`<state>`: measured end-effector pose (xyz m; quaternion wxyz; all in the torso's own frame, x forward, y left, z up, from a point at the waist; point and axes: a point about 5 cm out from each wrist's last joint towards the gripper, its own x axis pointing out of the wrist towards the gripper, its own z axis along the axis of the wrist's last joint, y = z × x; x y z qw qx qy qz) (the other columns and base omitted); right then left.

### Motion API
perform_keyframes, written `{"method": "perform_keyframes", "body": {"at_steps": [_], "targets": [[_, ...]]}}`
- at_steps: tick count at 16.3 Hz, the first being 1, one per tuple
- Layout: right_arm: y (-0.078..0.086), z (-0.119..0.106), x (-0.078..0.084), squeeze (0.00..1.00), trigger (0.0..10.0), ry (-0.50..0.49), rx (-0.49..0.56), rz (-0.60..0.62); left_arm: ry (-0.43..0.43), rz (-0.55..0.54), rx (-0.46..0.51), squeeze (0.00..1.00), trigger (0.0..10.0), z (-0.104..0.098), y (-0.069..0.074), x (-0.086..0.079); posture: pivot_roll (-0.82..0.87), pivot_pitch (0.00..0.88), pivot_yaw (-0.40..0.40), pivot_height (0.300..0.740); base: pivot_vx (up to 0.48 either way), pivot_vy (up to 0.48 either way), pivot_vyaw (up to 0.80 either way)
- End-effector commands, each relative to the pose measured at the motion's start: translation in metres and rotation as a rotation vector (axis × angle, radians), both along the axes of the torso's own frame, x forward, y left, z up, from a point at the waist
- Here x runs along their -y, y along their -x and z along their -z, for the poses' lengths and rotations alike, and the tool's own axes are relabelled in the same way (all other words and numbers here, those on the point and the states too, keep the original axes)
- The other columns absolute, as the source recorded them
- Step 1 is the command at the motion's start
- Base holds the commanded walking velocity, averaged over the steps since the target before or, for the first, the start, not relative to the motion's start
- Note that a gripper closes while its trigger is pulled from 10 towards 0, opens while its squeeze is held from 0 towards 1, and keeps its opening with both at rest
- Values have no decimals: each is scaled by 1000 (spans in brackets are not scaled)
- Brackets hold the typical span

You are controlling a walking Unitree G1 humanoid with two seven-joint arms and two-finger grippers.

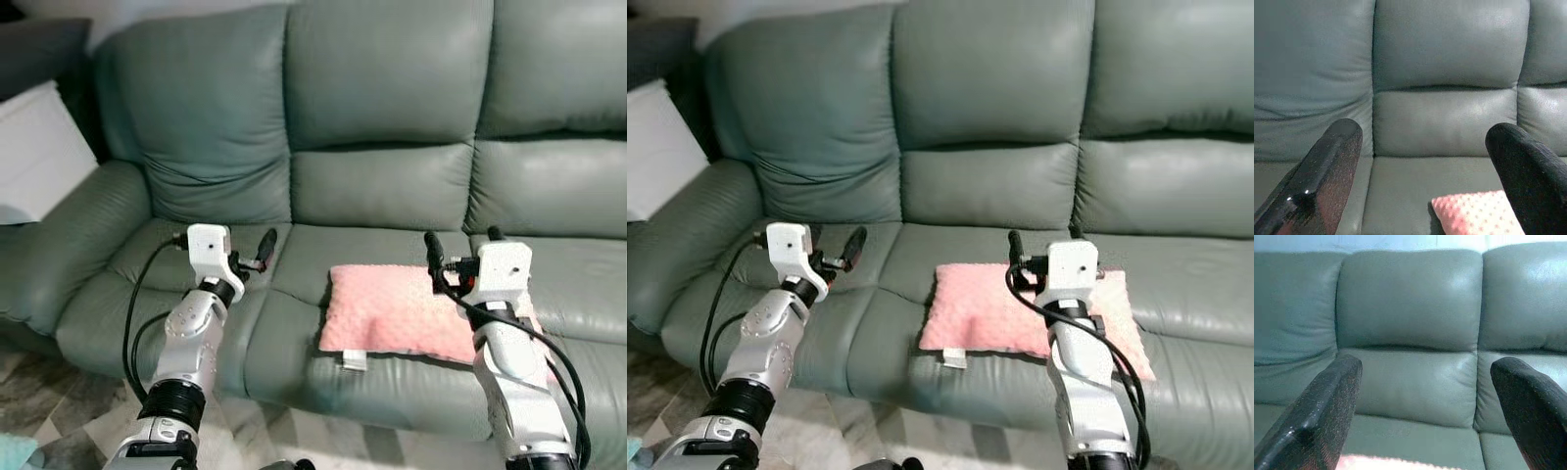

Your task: Move the pillow to the sofa

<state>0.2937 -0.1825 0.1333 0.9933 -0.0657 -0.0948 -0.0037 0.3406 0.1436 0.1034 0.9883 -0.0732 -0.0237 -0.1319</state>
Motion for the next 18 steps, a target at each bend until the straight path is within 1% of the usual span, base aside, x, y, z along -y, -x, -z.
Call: {"method": "perform_keyframes", "body": {"at_steps": [1, 2, 3, 5, 6, 8, 10, 16, 18], "targets": [[-3, -7, -6, 1000, 10000, 4, 16, -9, -12, -43, -10, 510, 10000, -7, -4, -11, -168, 0, 177, 740, 382, 292, 0], [-2, -8, -6, 1000, 10000, 10, 18, -11, 4, -48, -20, 510, 10000, -8, -5, -12, -168, 0, 177, 740, 382, 292, 0], [-2, -8, -6, 1000, 10000, 6, 16, -10, -4, -23, 1, 0, 10000, -12, -6, -9, -170, 0, 178, 740, 379, 296, 0], [-2, -8, -7, 1000, 10000, 6, 15, -12, -8, -19, -6, 0, 10000, -12, -5, -3, -171, 0, 178, 740, 334, 339, 0], [-2, -8, -7, 1000, 10000, 7, 14, -12, -7, -17, -7, 0, 10000, -12, -5, -2, -172, 0, 178, 740, 0, 281, 0], [-1, -8, -7, 1000, 10000, 8, 9, -12, -2, 16, 2, 0, 10000, -12, -1, 7, -170, 0, 177, 740, 0, 0, 0], [-2, -8, -9, 1000, 10000, 9, 6, -14, -25, 45, 8, 0, 10000, -10, 4, 12, -169, 0, 176, 740, 0, 0, 0], [-7, -11, -6, 1000, 10000, 13, 4, -3, -34, 39, -11, 0, 10000, -9, 6, 14, -168, 0, 167, 740, 0, 0, 0], [-11, -14, -4, 1000, 10000, 46, -7, -9, -28, 40, -24, 0, 10000, -6, 8, 17, -176, 0, 160, 740, 0, 0, 0]]}}
